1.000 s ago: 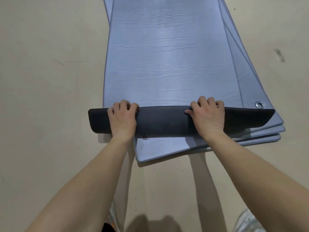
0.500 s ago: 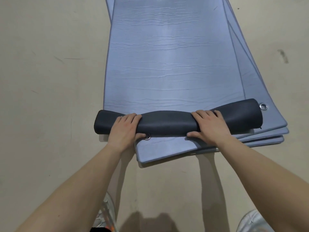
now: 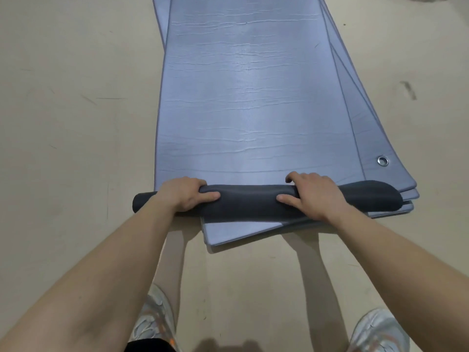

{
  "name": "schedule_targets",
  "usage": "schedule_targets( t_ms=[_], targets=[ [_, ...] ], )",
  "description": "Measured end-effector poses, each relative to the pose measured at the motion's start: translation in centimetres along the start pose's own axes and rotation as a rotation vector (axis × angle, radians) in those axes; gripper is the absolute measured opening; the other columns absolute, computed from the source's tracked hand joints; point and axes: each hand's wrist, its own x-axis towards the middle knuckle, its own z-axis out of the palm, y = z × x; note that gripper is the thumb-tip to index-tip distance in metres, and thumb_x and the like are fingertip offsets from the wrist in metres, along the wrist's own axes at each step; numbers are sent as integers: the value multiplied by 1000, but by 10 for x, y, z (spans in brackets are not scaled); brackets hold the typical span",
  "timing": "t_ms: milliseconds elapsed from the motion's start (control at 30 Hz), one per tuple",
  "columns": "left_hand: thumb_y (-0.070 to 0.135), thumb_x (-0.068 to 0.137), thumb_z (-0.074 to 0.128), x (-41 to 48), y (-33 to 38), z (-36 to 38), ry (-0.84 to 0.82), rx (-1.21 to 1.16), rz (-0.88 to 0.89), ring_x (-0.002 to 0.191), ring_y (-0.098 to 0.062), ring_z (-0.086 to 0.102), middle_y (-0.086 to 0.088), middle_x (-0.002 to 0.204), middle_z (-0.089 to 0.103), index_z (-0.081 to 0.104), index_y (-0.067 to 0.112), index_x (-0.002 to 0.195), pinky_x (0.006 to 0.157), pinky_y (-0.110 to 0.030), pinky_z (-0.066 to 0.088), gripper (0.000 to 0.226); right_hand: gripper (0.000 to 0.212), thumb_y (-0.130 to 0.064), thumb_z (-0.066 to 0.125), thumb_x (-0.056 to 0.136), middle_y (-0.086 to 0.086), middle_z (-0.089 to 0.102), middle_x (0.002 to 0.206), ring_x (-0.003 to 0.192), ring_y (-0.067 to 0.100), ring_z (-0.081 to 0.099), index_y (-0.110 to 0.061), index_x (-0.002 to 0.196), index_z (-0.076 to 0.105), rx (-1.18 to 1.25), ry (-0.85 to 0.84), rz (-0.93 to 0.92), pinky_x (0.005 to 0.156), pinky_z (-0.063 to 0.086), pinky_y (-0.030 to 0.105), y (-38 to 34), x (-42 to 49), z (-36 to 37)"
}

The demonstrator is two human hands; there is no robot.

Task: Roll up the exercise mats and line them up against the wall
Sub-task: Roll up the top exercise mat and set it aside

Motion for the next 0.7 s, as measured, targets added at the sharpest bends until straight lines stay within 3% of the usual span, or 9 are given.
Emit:
schedule_targets(
  t_ms=[33,100,167,233,333,400,500,600,700],
  targets=[
    [86,88,35,5,-1,-1,-4,-4,-3,89,-19,59,5,96,65,58,32,93,81,-41,46,59,63,-71,28,99,6,68,105,94,32,61,-20,120,57,-75,146,-13,82,47,44,-6,-4,11],
    [84,90,34,12,-1,-1,14,22,-11,91,-20,59,4,101,67,58,32,98,80,-41,44,58,71,-74,25,94,9,67,107,94,34,61,-17,122,59,-180,268,-22,87,47,47,-18,-13,28],
    [81,92,35,15,1,6,125,83,-28,98,-23,60,4,109,67,57,32,108,83,-42,43,56,93,-89,37,76,8,63,120,104,33,59,-20,135,51,-218,163,-31,94,43,49,-17,-6,32],
    [69,97,41,11,10,21,379,84,-31,108,-28,58,1,116,61,58,30,119,91,-46,42,48,110,-98,47,58,3,58,127,112,29,55,-26,141,42,-246,35,-61,97,39,47,-10,12,21],
    [51,100,46,5,33,52,715,44,92,108,-36,57,-8,119,61,63,17,119,95,-46,42,42,114,-105,41,52,0,55,128,117,25,51,-31,139,41,-228,-48,-115,100,37,44,-1,41,4],
    [66,93,49,1,40,68,672,78,110,128,-37,52,-13,139,56,57,12,136,113,-50,37,70,114,-105,37,54,1,51,132,124,25,45,-32,140,44,-218,-83,-128,110,29,47,2,53,1],
    [83,75,62,7,32,71,435,251,98,154,-32,24,-11,167,27,22,14,160,128,-49,13,116,118,-103,39,59,4,39,141,133,27,35,-27,150,36,-229,-70,-103,116,16,52,1,56,-4],
    [70,77,74,21,27,51,423,236,161,148,-27,32,-4,162,35,23,20,160,125,-42,18,110,119,-94,47,69,6,39,146,134,29,37,-20,158,21,-225,60,-92,114,21,53,-6,39,4],
    [61,70,80,36,22,27,349,140,190,138,-24,43,0,153,46,34,24,156,119,-39,26,105,123,-91,59,62,9,40,148,139,32,35,-17,155,28,-227,160,-60,118,21,56,-14,22,27]
  ],
)
